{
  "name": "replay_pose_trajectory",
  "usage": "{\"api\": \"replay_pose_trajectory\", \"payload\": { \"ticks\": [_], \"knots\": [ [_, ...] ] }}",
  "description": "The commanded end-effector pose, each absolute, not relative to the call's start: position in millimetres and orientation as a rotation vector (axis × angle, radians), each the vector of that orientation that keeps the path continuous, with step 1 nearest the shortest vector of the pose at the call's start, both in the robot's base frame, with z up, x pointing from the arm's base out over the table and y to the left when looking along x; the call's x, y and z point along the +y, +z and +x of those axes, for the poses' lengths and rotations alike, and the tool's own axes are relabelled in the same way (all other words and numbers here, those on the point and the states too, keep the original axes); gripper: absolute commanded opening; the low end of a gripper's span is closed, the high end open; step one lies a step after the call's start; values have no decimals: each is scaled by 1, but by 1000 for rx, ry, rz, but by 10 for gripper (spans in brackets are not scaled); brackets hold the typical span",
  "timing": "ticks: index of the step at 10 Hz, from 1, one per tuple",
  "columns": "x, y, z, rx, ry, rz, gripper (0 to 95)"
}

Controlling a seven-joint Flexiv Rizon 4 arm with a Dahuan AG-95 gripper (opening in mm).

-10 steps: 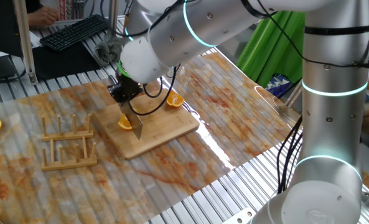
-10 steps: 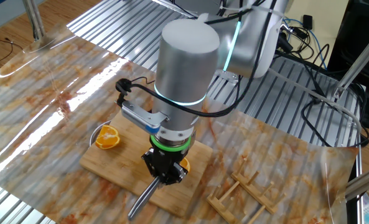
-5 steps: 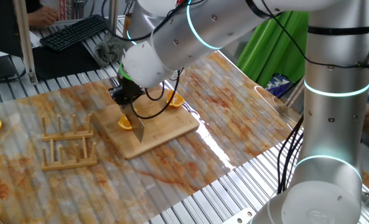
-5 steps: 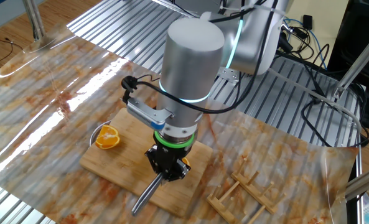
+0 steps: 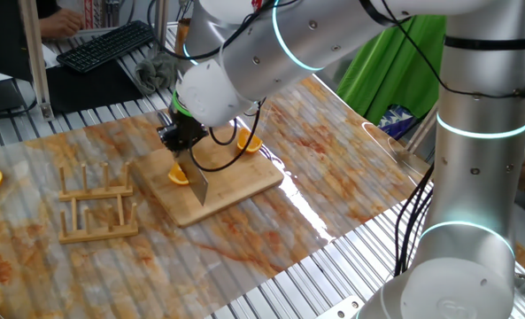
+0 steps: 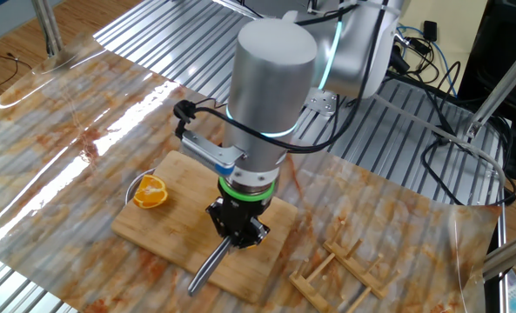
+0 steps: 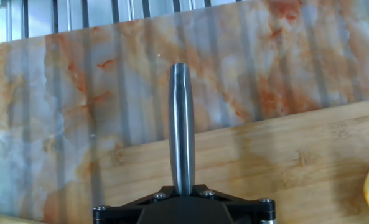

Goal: Chop the orange

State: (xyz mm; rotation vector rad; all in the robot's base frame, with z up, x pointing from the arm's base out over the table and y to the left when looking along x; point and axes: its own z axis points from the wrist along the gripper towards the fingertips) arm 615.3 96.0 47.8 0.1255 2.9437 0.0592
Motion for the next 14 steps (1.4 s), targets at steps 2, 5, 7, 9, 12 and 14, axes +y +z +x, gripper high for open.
{"api": "replay_pose_trajectory", "payload": {
  "ticks": [2,5,7,9,12,14],
  "knots": [
    [97,45,612,2939,54,121,0],
    [96,17,609,2902,61,122,0],
    [95,20,608,2887,76,140,0],
    [96,29,612,2905,112,165,0],
    [98,33,611,2925,80,157,0],
    [93,43,606,2942,82,143,0]
  ]
}}
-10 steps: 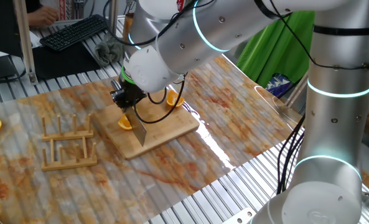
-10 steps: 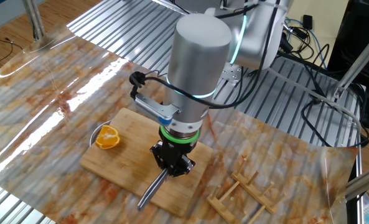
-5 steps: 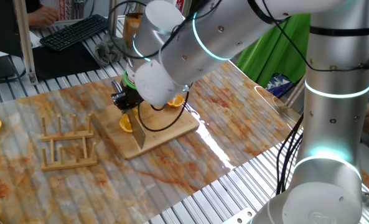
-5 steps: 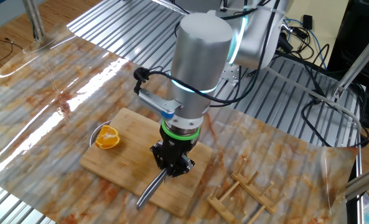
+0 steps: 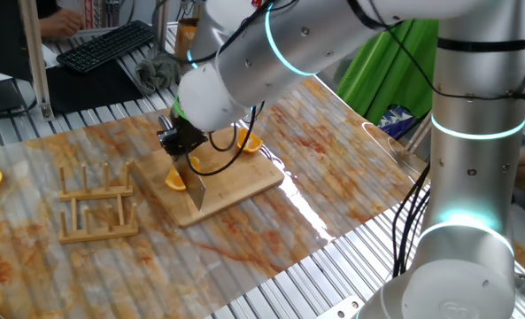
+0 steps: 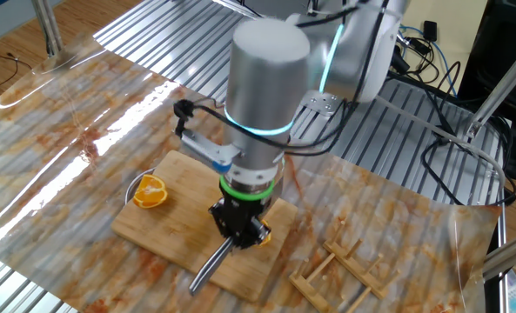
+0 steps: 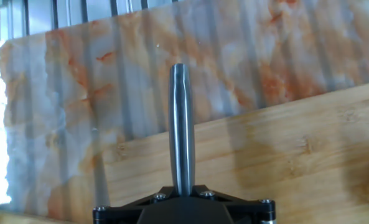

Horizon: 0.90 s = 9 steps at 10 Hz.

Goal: Chop the orange

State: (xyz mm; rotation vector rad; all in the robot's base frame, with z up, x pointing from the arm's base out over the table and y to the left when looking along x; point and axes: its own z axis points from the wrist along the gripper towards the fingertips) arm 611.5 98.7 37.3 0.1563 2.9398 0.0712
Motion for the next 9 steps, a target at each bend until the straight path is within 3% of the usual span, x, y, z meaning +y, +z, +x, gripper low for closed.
{"api": "replay_pose_trajectory", "payload": {
  "ticks": [1,9],
  "knots": [
    [94,47,604,2947,88,143,0],
    [91,55,605,2976,40,147,0]
  ]
}}
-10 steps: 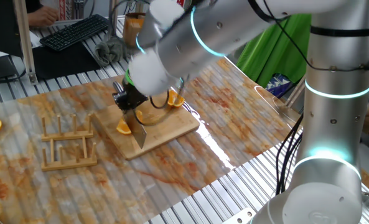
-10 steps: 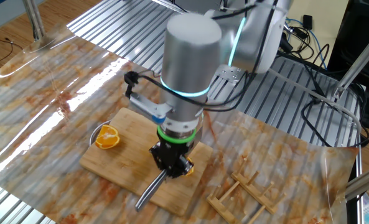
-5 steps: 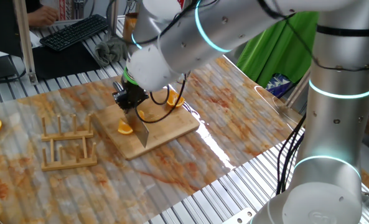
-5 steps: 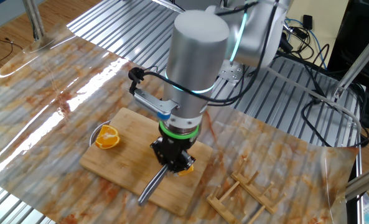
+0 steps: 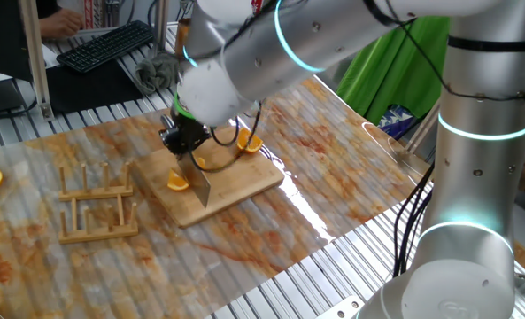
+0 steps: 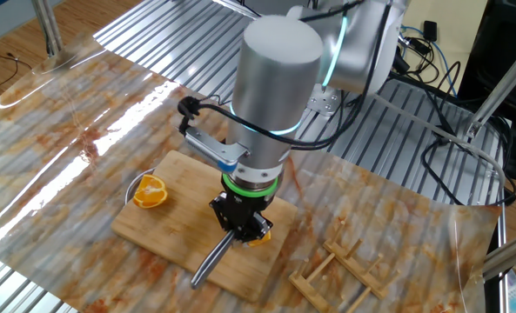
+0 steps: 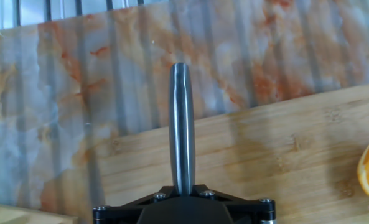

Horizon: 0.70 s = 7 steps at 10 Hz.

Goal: Chop the orange

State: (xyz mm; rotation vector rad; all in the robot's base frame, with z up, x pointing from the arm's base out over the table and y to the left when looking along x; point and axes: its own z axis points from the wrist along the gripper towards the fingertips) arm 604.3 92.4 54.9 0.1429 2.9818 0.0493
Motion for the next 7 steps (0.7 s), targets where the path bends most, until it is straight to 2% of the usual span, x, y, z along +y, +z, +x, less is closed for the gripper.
{"api": "replay_pose_trajectory", "payload": {
  "ticks": [1,7],
  "knots": [
    [90,57,605,2981,40,149,0],
    [91,59,602,2985,48,156,0]
  ]
}}
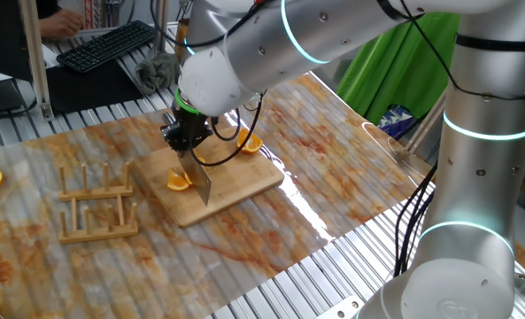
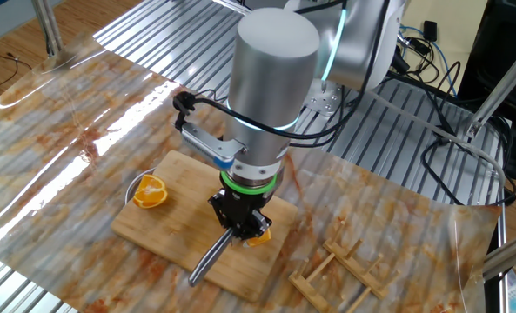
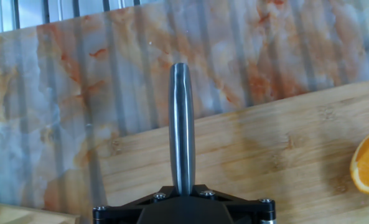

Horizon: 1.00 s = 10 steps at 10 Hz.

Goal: Chop the orange

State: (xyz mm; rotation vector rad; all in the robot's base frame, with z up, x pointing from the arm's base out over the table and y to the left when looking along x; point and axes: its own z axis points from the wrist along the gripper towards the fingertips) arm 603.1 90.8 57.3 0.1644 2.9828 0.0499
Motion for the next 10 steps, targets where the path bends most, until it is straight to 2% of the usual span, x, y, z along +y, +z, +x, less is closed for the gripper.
{"api": "replay_pose_trajectory", "payload": {
  "ticks": [1,10],
  "knots": [
    [92,58,601,2984,49,150,0],
    [103,40,600,2965,23,105,0]
  ]
}}
